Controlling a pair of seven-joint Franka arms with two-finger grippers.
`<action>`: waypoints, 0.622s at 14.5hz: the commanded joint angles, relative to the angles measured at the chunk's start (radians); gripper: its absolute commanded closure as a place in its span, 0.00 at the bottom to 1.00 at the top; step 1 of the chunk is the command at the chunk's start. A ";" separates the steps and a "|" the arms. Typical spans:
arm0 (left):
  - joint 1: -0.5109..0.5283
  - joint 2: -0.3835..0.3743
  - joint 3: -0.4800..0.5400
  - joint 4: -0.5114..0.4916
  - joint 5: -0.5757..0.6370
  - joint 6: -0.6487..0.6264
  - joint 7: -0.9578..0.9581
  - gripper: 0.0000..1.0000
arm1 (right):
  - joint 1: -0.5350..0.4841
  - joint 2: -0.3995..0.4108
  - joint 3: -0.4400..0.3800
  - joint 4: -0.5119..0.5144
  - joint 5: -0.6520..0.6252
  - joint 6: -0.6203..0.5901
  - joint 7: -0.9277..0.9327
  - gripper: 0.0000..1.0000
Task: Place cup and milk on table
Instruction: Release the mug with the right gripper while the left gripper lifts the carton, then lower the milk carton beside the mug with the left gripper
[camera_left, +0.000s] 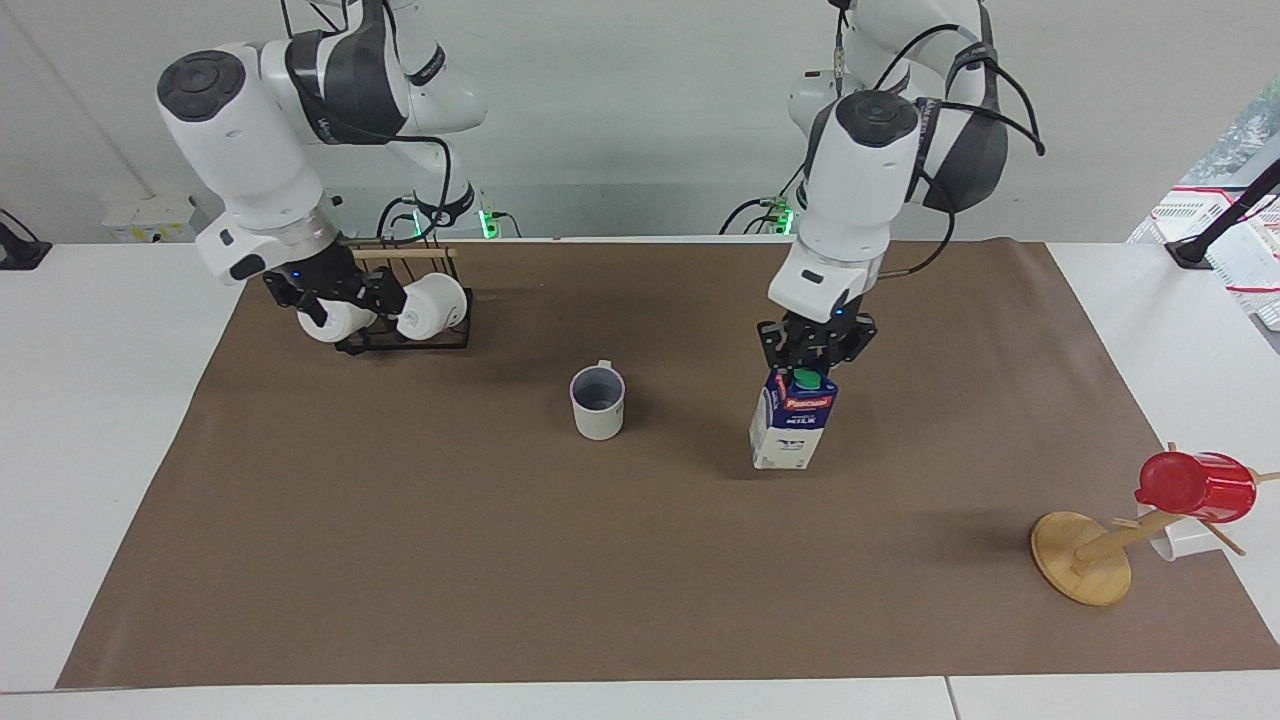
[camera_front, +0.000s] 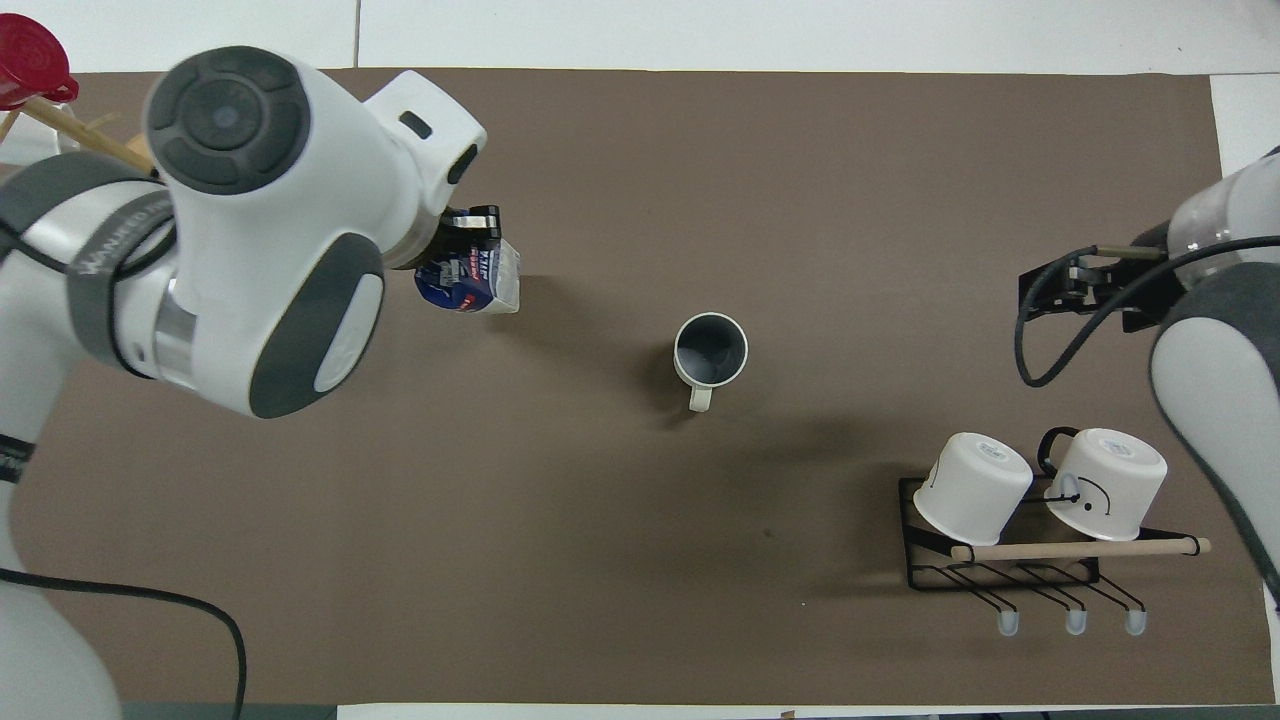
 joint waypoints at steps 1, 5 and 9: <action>-0.084 0.053 0.013 0.053 0.045 -0.023 -0.099 1.00 | -0.059 -0.043 0.009 -0.011 -0.011 -0.020 -0.064 0.00; -0.170 0.065 0.013 0.051 0.044 -0.005 -0.211 1.00 | -0.077 -0.010 0.009 0.163 -0.035 -0.156 -0.116 0.00; -0.215 0.056 0.013 0.019 0.044 0.023 -0.327 1.00 | -0.065 0.065 0.019 0.367 -0.045 -0.290 -0.116 0.00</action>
